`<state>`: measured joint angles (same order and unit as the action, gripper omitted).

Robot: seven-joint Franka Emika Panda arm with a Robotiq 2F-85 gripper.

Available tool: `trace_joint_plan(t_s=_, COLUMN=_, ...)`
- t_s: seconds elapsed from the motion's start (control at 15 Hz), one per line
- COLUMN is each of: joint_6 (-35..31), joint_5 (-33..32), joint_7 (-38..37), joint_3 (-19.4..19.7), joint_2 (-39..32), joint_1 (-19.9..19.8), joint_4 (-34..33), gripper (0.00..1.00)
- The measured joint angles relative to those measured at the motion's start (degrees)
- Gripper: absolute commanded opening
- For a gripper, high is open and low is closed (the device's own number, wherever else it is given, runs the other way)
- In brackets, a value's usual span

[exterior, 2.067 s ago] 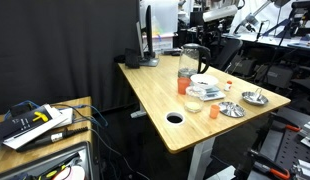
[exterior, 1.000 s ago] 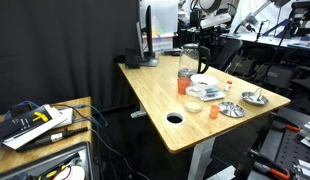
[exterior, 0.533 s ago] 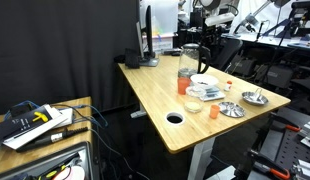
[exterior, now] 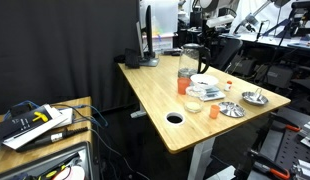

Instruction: Press the button to open the lid of the kettle

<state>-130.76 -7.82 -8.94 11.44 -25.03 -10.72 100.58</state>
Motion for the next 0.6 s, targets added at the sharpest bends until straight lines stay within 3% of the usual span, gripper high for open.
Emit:
trace_joint_plan(t_s=0.2, joint_6=0.3, joint_5=0.5, joint_7=0.5, joint_3=0.0, joint_2=-0.6, joint_1=-0.2, joint_4=-1.3, gripper=0.01)
trace_joint_plan(t_s=0.6, joint_6=0.0, joint_5=0.5, joint_7=1.2, joint_3=0.0, joint_2=-0.6, joint_1=-0.7, joint_4=-3.1, gripper=0.00)
